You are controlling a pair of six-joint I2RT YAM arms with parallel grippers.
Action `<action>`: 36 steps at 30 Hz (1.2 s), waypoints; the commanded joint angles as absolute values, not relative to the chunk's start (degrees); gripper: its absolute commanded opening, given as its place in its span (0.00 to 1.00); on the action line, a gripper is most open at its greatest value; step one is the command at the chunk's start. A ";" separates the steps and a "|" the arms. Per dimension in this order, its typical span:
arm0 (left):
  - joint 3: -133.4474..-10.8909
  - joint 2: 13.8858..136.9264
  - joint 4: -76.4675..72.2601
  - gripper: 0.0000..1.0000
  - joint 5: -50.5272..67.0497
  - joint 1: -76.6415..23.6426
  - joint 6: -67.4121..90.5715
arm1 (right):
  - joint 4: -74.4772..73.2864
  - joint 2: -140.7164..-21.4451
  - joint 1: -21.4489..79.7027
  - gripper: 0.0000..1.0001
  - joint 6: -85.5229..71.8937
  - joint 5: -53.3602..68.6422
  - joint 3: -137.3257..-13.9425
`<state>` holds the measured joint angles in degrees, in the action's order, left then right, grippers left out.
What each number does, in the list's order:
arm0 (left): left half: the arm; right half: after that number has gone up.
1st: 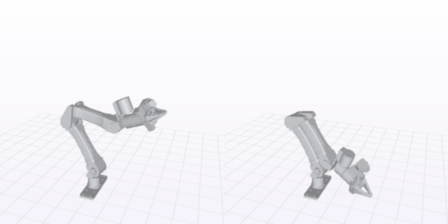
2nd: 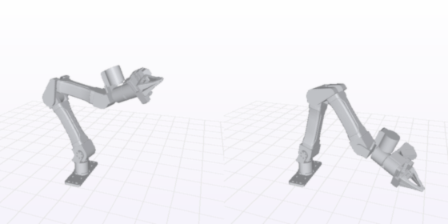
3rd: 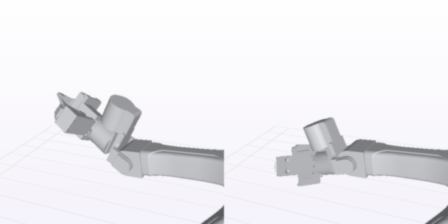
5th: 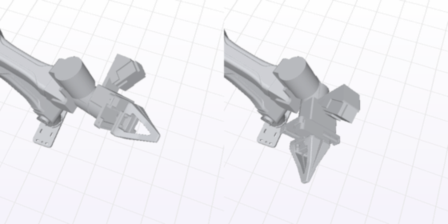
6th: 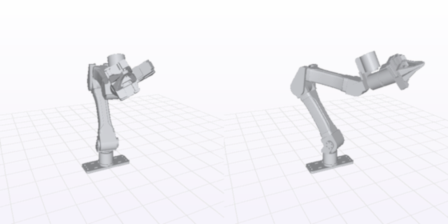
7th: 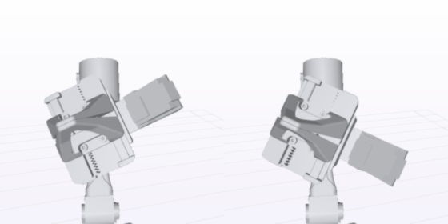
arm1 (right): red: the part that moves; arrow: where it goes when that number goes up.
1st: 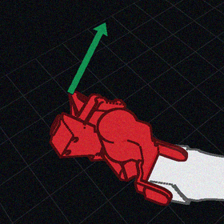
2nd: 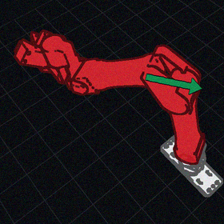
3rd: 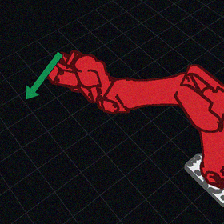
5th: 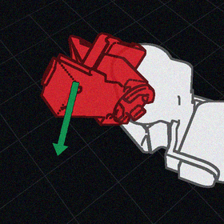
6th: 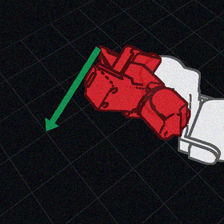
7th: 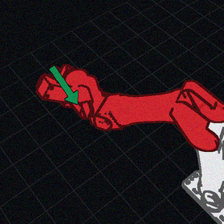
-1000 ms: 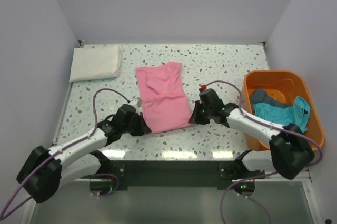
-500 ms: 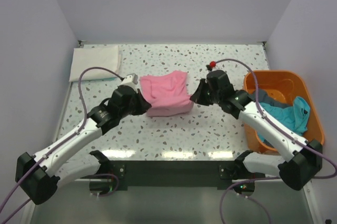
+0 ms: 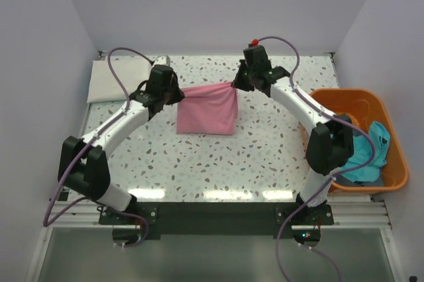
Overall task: Fold and stack the t-shirts
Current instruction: Fold the tshirt
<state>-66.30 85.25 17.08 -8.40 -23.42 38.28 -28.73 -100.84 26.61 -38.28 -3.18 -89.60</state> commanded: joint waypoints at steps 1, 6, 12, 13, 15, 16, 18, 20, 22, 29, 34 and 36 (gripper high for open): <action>-71.27 91.38 14.59 0.00 -11.07 -20.57 35.51 | -29.79 -106.77 23.56 0.00 -37.00 -1.68 -97.97; -78.82 100.71 13.89 0.00 -11.60 -17.50 35.68 | -31.11 -119.16 20.49 0.00 -38.67 -0.09 -106.16; -87.01 110.65 15.12 0.86 -8.44 -15.29 34.63 | -29.88 -129.27 18.20 0.73 -37.27 6.58 -114.95; -87.19 110.92 14.86 1.00 -7.13 -15.29 34.02 | -31.01 -129.90 18.02 0.97 -36.57 7.20 -117.57; -86.49 110.48 14.07 1.00 -5.46 -15.29 32.09 | -32.95 -130.60 17.67 0.99 -34.20 7.21 -120.57; -85.96 109.70 14.06 1.00 -5.19 -15.29 31.56 | -32.96 -129.91 17.67 0.99 -33.49 7.29 -120.41; -83.59 108.73 13.80 1.00 -4.75 -15.21 29.80 | -30.69 -127.89 17.75 0.99 -32.52 8.43 -114.92; -80.96 107.84 12.84 1.00 -2.12 -15.29 28.31 | -26.73 -123.41 17.75 0.99 -32.52 9.67 -109.54; -79.37 108.01 12.05 1.00 2.52 -15.29 27.16 | -25.06 -118.25 17.84 0.99 -32.35 8.88 -101.89; -75.06 111.88 10.98 1.00 8.17 -15.38 24.87 | -18.11 -99.79 17.84 0.99 -30.15 9.67 -77.80; -74.27 115.22 11.43 0.92 8.96 -16.08 24.00 | -15.38 -90.63 17.84 0.98 -31.64 11.78 -66.54; -73.74 115.57 11.69 0.88 7.92 -17.66 23.82 | -15.64 -87.73 17.93 0.99 -31.90 11.17 -64.09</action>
